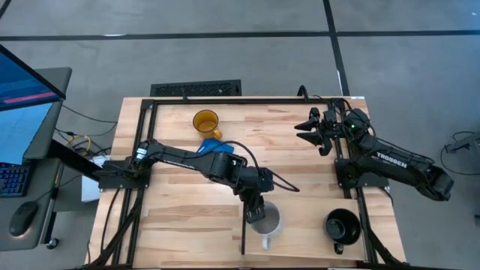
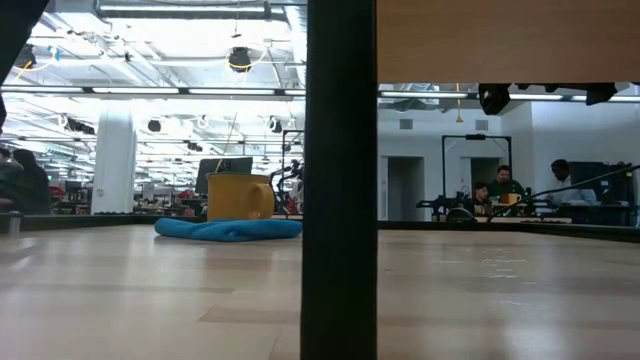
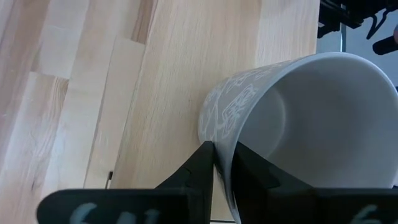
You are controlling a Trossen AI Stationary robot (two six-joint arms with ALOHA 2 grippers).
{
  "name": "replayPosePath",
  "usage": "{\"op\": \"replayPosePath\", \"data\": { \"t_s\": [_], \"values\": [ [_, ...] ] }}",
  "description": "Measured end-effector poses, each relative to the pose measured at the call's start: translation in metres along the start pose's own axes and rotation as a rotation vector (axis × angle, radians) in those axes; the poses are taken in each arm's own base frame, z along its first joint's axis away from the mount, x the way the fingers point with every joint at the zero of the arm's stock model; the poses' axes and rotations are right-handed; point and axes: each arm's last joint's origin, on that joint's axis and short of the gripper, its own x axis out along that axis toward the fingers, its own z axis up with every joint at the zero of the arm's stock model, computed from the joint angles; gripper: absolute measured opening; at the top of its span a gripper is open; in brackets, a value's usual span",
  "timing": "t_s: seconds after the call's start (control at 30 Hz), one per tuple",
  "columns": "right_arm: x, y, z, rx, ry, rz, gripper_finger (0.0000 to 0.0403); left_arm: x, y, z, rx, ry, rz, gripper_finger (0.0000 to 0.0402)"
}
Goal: Stack small to large cups/mugs on shelf
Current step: Put the gray mug on the shelf
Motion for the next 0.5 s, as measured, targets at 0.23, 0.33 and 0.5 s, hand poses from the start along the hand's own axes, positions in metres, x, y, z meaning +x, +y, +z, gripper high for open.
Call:
{"op": "replayPosePath", "data": {
  "t_s": [0.23, 0.33, 0.5],
  "values": [
    [0.0000, 0.0000, 0.0000, -0.001, 0.000, 0.000, 0.0182, -0.0001, 0.0016, 0.0010, -0.005, 0.002, -0.004, 0.0037],
    [0.0000, 0.0000, 0.0000, 0.000, 0.000, 0.000, 0.0182, -0.0002, 0.0016, 0.0009, -0.006, 0.009, -0.014, 0.0038],
    [0.0000, 0.0000, 0.0000, 0.000, 0.000, 0.000, 0.0182, 0.0000, 0.0016, 0.0008, -0.008, 0.011, -0.017, 0.0047]
  ]
}}
